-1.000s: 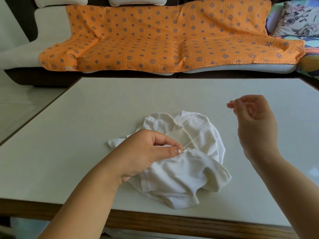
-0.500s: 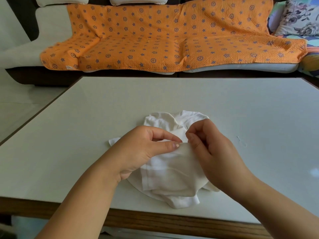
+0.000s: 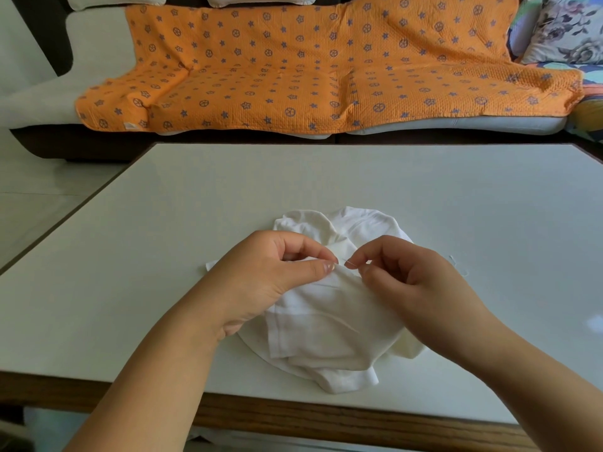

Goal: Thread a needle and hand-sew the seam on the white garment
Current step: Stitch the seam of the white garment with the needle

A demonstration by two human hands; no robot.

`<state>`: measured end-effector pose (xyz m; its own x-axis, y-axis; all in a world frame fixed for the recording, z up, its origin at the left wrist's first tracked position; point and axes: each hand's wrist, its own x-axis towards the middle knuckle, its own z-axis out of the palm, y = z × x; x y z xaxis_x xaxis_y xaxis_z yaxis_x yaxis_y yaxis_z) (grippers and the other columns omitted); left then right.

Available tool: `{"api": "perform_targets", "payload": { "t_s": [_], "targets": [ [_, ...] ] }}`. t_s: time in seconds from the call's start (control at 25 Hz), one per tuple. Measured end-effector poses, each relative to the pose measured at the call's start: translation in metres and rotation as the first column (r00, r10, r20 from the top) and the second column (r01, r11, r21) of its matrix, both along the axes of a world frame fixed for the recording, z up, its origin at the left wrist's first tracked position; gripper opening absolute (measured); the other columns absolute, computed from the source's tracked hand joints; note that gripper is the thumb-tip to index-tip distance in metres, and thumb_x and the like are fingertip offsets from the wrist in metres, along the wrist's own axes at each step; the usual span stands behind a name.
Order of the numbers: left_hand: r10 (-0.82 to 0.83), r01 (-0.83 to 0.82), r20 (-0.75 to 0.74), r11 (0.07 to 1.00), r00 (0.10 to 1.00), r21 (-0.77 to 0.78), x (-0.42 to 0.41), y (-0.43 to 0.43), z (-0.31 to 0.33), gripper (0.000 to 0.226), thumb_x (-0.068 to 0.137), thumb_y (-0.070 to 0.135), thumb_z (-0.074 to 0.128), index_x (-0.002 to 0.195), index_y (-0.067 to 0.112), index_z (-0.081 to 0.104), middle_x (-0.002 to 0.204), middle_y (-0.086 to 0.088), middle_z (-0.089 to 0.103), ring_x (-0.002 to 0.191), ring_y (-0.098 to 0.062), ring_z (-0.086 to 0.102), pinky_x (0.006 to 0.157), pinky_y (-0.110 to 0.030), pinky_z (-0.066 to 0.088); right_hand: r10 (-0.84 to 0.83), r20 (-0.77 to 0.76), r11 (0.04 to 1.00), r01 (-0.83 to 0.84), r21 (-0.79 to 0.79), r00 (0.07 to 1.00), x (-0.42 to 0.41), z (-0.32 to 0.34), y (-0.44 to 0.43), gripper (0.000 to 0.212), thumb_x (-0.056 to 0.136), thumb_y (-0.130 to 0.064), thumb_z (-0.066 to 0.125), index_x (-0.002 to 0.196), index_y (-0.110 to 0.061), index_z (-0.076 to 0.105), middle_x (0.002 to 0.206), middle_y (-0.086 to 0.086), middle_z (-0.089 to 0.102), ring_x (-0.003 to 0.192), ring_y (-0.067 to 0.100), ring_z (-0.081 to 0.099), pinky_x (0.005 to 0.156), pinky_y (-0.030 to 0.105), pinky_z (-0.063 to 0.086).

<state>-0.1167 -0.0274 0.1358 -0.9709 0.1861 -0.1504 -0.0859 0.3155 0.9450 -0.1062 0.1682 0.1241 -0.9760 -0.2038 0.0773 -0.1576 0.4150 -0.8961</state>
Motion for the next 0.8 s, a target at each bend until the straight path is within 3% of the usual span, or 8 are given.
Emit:
{"api": "perform_targets", "payload": {
  "t_s": [0.32,0.6,0.8],
  "targets": [
    [0.009,-0.009,0.003,1.000,1.000,0.015,0.001,0.000,0.001,0.007,0.083,0.019,0.074,0.085,0.024,0.078,0.087,0.010,0.077,0.089,0.001,0.069,0.084,-0.017,0.044,0.048,0.124,0.999,-0.046,-0.024,0.991,-0.001,0.001,0.003,0.020,0.089,-0.020,0.055,0.080,-0.029,0.070,0.058,-0.013,0.051,0.056,0.004,0.044,0.054,0.015,0.034],
    [-0.002,0.002,0.007,1.000,1.000,0.006,0.001,-0.001,0.001,0.007,0.083,0.021,0.074,0.086,0.025,0.078,0.087,0.009,0.076,0.089,-0.001,0.069,0.085,-0.018,0.045,0.122,0.192,0.982,-0.090,-0.167,0.974,-0.002,-0.002,0.001,0.010,0.089,-0.029,0.062,0.085,-0.027,0.070,0.085,0.019,0.064,0.071,0.014,0.054,0.069,0.033,0.042],
    [-0.031,0.031,0.018,0.999,0.999,-0.024,0.001,0.001,0.000,0.007,0.081,0.025,0.075,0.086,0.027,0.079,0.090,0.008,0.077,0.096,-0.004,0.069,0.101,-0.032,0.047,0.162,0.198,0.965,-0.113,-0.235,0.967,-0.003,-0.009,0.001,0.017,0.095,-0.018,0.058,0.084,-0.026,0.069,0.075,0.000,0.063,0.069,0.011,0.057,0.066,0.028,0.045]
  ]
}}
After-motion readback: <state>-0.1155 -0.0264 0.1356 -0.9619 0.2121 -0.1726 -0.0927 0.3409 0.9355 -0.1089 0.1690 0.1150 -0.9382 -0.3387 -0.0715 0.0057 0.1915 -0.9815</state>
